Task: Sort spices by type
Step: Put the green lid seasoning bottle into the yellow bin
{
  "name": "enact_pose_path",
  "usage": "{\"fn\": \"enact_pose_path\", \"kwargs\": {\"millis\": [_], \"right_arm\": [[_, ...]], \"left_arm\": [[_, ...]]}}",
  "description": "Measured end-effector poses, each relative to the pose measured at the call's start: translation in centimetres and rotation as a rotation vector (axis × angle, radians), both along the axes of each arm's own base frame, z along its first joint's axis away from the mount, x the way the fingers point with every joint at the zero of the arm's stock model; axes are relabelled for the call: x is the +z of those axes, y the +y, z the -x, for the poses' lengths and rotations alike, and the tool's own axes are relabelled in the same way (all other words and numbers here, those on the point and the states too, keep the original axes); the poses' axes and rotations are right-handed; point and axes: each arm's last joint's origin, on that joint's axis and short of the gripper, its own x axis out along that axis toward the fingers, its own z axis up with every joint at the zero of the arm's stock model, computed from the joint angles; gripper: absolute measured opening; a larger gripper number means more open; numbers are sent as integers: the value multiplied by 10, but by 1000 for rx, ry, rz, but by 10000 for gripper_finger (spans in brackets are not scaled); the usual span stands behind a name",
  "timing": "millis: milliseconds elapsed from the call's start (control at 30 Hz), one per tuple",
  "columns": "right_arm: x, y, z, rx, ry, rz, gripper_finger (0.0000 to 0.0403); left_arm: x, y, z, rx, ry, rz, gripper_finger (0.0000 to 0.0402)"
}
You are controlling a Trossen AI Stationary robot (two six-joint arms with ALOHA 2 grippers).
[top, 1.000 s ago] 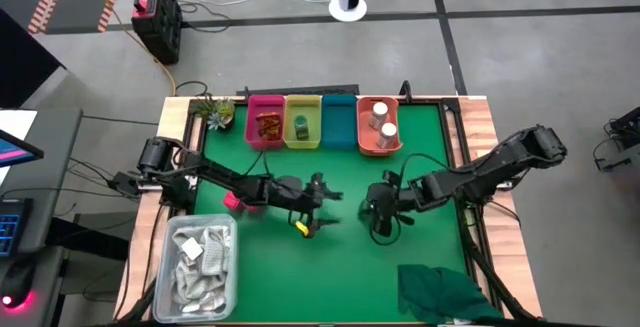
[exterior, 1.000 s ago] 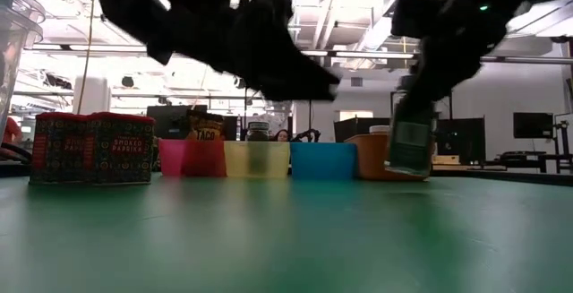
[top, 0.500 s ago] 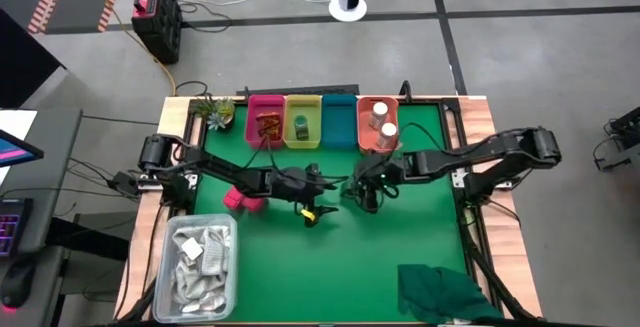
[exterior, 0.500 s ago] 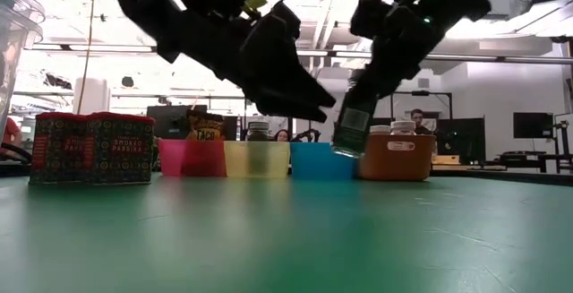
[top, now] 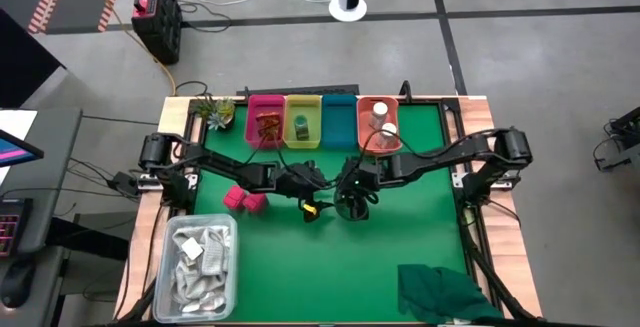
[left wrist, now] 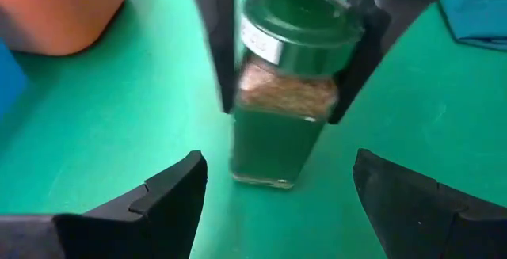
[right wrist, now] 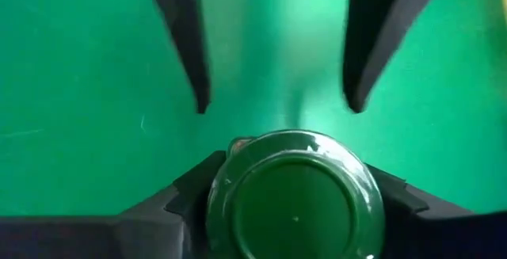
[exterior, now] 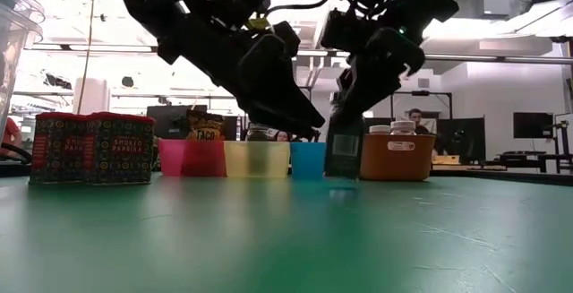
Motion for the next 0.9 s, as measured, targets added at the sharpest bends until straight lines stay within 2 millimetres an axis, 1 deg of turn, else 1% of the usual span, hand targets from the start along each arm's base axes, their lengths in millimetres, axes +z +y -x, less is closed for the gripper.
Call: {"fn": "enact_pose_path", "kwargs": {"millis": [167,300,467,533,633,733,800,900], "right_arm": [[5,0,1,6,-19,5,283],[16,-1,5,9,-46,8,309],[39,0,25,-46,-40,-29,327],[43,2,35,-88,-52,-16,328],[30,8,53,-154,-69,13,328],[12,15,69,-197,-132,-42,329],[2,20,76,-233,-197,-77,329],[-11,28,84,-298,-243,-85,329]], "left_arm": [[0,-2,0,-13,-5,1,302],[4,-2,-2,-13,-41,0,302],[14,0,-8,-8,-58,1,302],[19,3,-12,-2,-62,0,302],[29,6,-17,-3,-51,-23,302],[38,10,-22,-7,-19,-45,302],[43,12,-24,-12,-10,-61,302],[47,14,-27,-35,-3,-50,302]]}}
